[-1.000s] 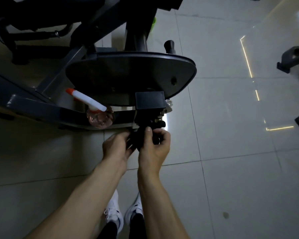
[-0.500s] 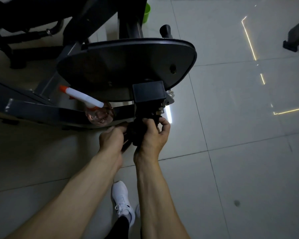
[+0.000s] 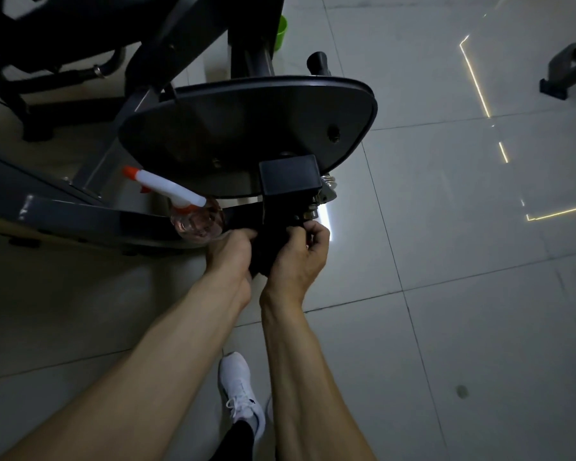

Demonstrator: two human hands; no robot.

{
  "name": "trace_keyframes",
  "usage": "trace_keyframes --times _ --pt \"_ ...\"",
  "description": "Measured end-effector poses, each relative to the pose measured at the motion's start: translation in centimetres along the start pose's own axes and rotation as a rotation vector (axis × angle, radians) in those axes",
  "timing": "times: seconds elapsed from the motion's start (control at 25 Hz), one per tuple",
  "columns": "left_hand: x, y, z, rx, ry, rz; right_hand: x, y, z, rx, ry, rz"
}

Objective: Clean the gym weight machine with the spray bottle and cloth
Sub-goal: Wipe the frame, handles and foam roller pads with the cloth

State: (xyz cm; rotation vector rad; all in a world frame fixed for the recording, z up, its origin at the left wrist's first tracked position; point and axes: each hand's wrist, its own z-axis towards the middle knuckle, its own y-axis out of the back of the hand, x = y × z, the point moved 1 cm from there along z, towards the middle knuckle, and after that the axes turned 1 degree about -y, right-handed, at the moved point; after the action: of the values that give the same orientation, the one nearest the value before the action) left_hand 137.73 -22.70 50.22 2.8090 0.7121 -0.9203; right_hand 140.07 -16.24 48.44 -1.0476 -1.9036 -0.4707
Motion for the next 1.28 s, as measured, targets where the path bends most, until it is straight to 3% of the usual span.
trace_keyframes --times 0.2,0.24,0.32,0.4,0.48,0.52,0.6,0.72,0.88,0.96,1.28 --pt "-0.3 -0.3 -0.7 0.014 0.004 -0.033 2.3 -0.4 1.9 0.173 -0.733 0.502" --pt "-0.4 -0.2 -0.9 0.021 0.005 -0.039 2.6 0.0 1.8 0.189 -0.789 0.537" --pt "-0.5 -0.1 -1.5 0.025 0.010 -0.035 2.6 0.9 0.1 0.141 -0.597 0.415" --pt "-0.7 0.3 -2.1 0.044 0.016 -0.027 1.7 1.9 -2.0 -0.071 -0.148 0.204" --pt "-0.9 0.6 -2.5 0.026 0.013 -0.036 0.6 1.5 -3.7 -0.021 0.287 0.005" --pt "-1.0 1.0 -2.6 0.003 0.005 -0.036 -0.2 0.7 -3.8 0.040 0.395 -0.115" --pt "-1.1 1.6 -2.3 -0.041 -0.008 -0.009 -1.3 -1.0 -3.3 0.027 0.419 -0.259" --pt "-0.8 1.8 -1.4 -0.058 0.014 -0.020 -1.9 -0.4 -0.9 0.020 0.250 -0.127" --pt "0.0 1.8 -1.0 -0.056 0.055 -0.029 0.5 2.4 3.3 0.049 -0.628 0.392" --pt "0.5 2.3 -0.8 -0.082 0.058 -0.045 0.7 2.2 3.3 0.031 -0.876 0.542" --pt "-0.5 3.7 -1.8 -0.080 0.103 -0.002 5.2 -0.9 0.7 -0.090 -1.045 0.872"
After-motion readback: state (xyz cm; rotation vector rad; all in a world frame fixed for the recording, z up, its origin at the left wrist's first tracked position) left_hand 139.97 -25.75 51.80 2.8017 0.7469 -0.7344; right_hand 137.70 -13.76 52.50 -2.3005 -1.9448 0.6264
